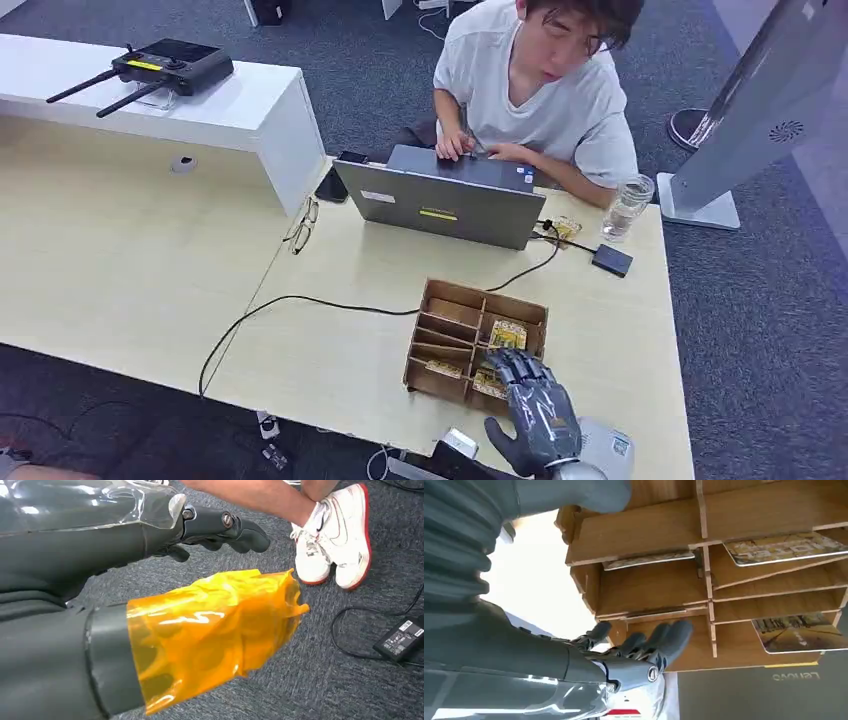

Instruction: Pass the card to the sensor for recognition and then transmit it.

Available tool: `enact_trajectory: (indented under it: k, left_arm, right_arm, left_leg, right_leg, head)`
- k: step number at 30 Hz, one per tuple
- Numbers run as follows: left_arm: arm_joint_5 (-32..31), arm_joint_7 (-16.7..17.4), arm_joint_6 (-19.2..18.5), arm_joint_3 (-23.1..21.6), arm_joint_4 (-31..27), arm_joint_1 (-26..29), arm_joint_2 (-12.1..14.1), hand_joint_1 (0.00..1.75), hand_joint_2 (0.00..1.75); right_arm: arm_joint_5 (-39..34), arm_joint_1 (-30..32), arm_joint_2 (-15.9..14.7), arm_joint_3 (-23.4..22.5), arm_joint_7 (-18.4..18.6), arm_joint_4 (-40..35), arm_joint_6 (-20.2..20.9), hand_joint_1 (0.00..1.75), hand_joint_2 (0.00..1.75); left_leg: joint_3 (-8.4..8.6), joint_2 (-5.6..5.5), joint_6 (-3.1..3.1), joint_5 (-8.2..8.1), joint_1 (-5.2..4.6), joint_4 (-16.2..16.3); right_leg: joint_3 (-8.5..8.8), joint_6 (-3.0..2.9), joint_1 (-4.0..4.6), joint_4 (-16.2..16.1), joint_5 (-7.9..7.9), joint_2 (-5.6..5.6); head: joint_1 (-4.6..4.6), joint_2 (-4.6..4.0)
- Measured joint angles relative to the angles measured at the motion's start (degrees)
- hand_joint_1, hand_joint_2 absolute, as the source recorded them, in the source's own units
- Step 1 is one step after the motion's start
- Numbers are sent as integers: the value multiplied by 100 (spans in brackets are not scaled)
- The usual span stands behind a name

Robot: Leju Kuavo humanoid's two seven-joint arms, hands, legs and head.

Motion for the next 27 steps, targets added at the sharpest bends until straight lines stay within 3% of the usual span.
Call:
enact_trajectory:
  k: [17, 22, 23, 24, 25, 27]
  left_arm:
    - [-9, 0, 0, -11, 0, -1, 0, 0, 0]
    - [-30, 0, 0, -20, 0, -1, 0, 0, 0]
    - [-35, 0, 0, -26, 0, -1, 0, 0, 0]
    - [-44, 0, 0, -33, 0, -2, 0, 0, 0]
    - [-50, 0, 0, -37, 0, -3, 0, 0, 0]
    - [-68, -2, 0, -46, 0, -5, 0, 0, 0]
  right_arm:
    - [-22, -45, 72, 4, 57, 182, 26, 37, 175]
    - [-20, -74, 101, 4, 111, 254, 41, 44, 175]
    - [-20, -83, 120, 4, 118, 273, 50, 51, 175]
    - [-17, -99, 136, 4, 129, 304, 68, 70, 175]
    - [-9, -117, 159, 7, 153, 337, 83, 155, 175]
    - [-7, -169, 195, 7, 155, 387, 103, 157, 175]
  left_leg:
    - [0, 0, 0, 0, 0, 0]
    - [0, 0, 0, 0, 0, 0]
    - [0, 0, 0, 0, 0, 0]
    - [1, 0, 0, 0, 0, 0]
    - [1, 0, 0, 0, 0, 0]
    - [3, 1, 0, 0, 0, 0]
  right_leg:
    - [0, 0, 0, 0, 0, 0]
    - [0, 0, 0, 0, 0, 0]
    - [0, 0, 0, 0, 0, 0]
    - [0, 0, 0, 0, 0, 1]
    - [0, 0, 0, 0, 0, 1]
    - [1, 0, 0, 0, 0, 2]
  head:
    - [0, 0]
    - [0, 0]
    - [0, 0]
    - [0, 0]
    - [0, 0]
    - [0, 0]
